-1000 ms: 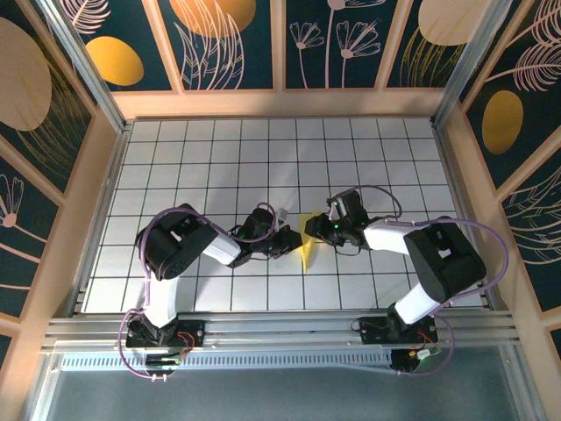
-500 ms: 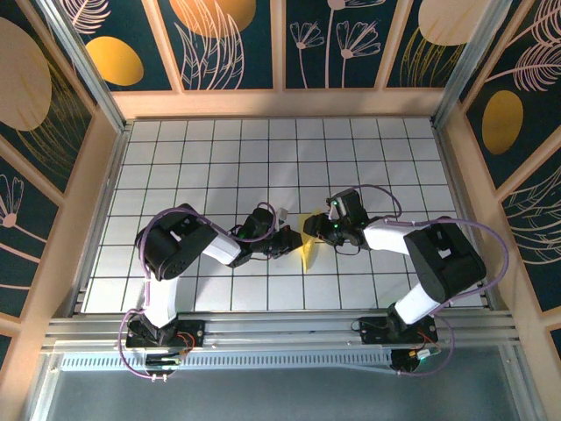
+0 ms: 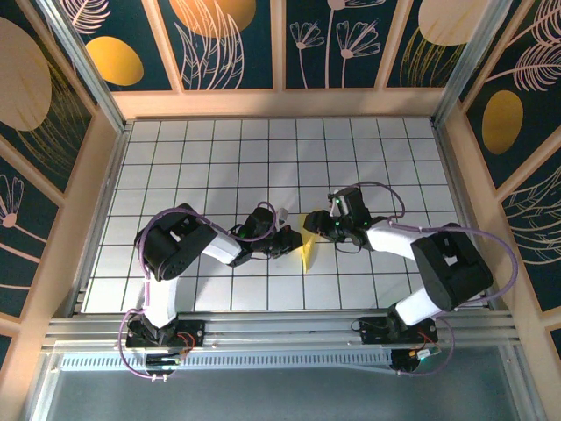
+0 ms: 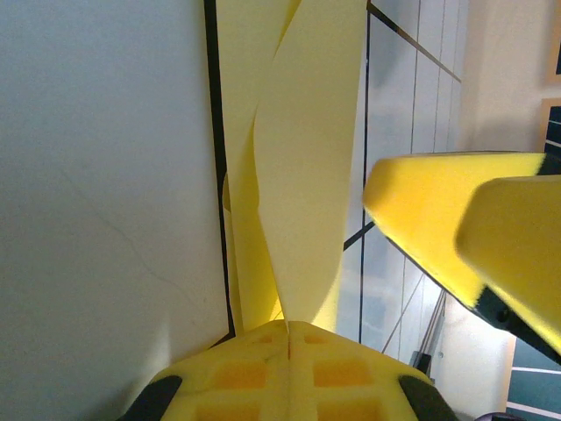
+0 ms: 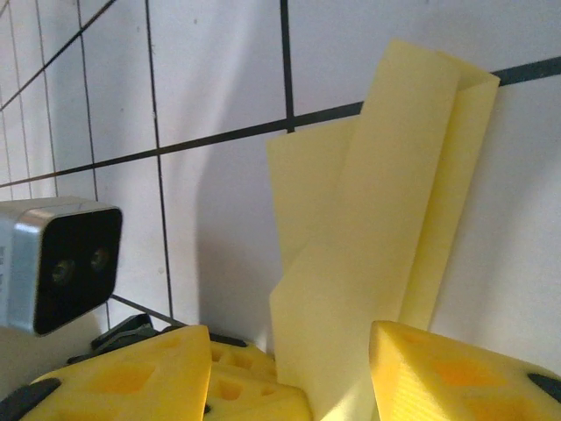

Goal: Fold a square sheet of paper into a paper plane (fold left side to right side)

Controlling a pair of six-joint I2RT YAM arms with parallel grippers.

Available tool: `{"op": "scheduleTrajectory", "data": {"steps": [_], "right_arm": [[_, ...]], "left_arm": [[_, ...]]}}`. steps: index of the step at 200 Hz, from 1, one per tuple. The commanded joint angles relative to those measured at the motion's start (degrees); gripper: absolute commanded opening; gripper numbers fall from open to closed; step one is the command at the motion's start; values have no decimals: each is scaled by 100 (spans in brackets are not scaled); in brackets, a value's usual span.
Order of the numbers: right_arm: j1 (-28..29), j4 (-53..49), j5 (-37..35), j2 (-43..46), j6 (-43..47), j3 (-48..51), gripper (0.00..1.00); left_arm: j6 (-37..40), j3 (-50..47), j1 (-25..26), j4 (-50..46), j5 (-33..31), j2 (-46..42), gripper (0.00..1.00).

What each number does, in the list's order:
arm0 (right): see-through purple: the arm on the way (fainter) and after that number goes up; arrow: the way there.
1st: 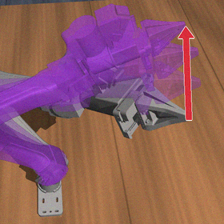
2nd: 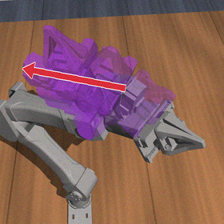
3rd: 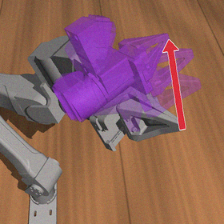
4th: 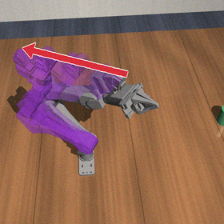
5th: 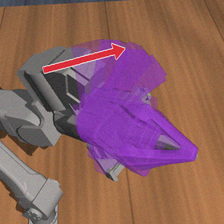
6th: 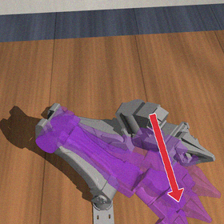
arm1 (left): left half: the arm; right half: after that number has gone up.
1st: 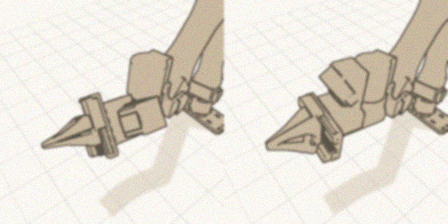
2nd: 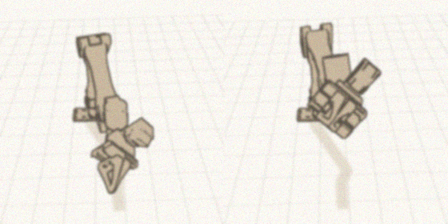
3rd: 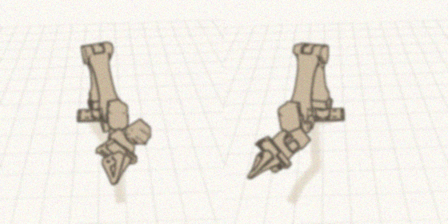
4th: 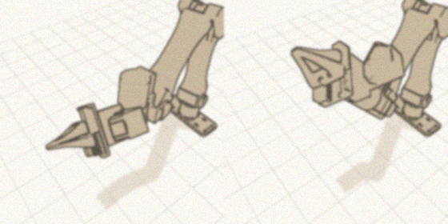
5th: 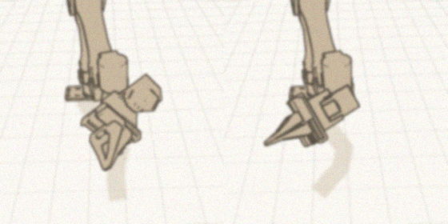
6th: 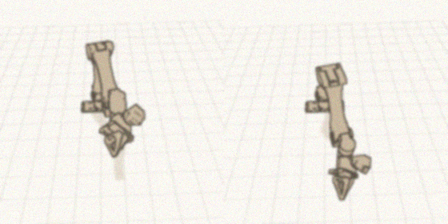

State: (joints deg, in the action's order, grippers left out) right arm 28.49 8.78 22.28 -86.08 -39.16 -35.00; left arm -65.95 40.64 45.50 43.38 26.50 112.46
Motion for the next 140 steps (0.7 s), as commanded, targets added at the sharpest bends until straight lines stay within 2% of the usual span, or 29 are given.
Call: {"op": "scheduleTrajectory", "data": {"steps": [1,30,52,111,140], "right_arm": [[-59,-138,-128,273,29,-10,50],[-199,-202,-95,521,82,64,49],[-323,-329,-15,616,194,40,45],[-276,-370,382,227,330,-160,13],[-177,-283,439,-17,320,-238,7]], "left_arm": [[250,-92,-76,-951,-523,142,0],[280,-58,-76,-1033,-558,96,0],[292,-64,-76,-1042,-572,98,0],[336,-2,-76,-1120,-585,139,0],[359,23,-76,-1188,-618,133,0]]}}
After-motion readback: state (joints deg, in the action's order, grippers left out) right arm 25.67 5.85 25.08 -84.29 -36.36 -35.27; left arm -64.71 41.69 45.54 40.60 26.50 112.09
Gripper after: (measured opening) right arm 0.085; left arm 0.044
